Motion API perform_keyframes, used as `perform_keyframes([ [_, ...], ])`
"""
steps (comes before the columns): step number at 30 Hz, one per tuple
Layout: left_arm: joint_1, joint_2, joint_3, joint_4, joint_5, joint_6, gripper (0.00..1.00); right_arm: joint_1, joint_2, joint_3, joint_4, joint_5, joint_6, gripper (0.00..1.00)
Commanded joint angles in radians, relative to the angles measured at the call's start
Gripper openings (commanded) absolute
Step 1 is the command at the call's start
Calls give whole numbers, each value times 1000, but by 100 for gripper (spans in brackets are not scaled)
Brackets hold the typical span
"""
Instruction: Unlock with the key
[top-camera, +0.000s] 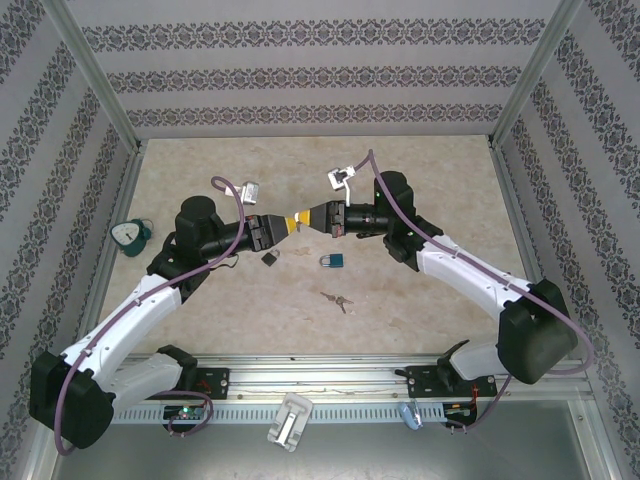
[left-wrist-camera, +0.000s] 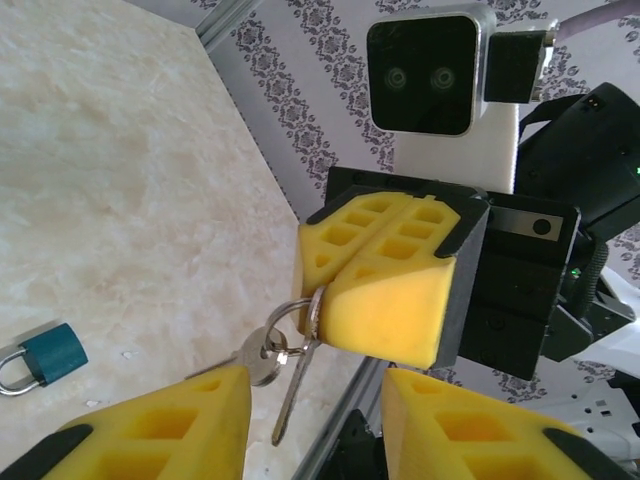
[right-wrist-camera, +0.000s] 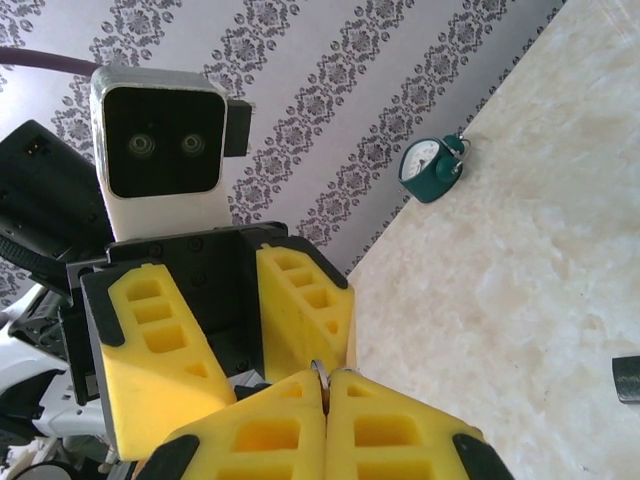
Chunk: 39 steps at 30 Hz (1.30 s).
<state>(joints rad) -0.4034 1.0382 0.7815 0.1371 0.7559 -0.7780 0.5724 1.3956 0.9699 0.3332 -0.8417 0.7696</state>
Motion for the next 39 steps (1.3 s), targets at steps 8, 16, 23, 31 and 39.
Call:
perform_keyframes([
  [8,9,-2,-1,46,30,8,9,9,18,-23,105,4,49,0],
  [16,9,-17,37,-52,-2,74,0,5,12,-29,87,-5,32,0],
  [23,10,93,260,-470,40,312,0,-70,-67,-45,-216,189,-185,34],
  [31,10,197,395,-684,124,491,0,-117,-118,-55,-175,58,-160,45],
  [39,9,212,425,-716,185,519,0,-74,-59,-49,-47,-146,-86,46],
])
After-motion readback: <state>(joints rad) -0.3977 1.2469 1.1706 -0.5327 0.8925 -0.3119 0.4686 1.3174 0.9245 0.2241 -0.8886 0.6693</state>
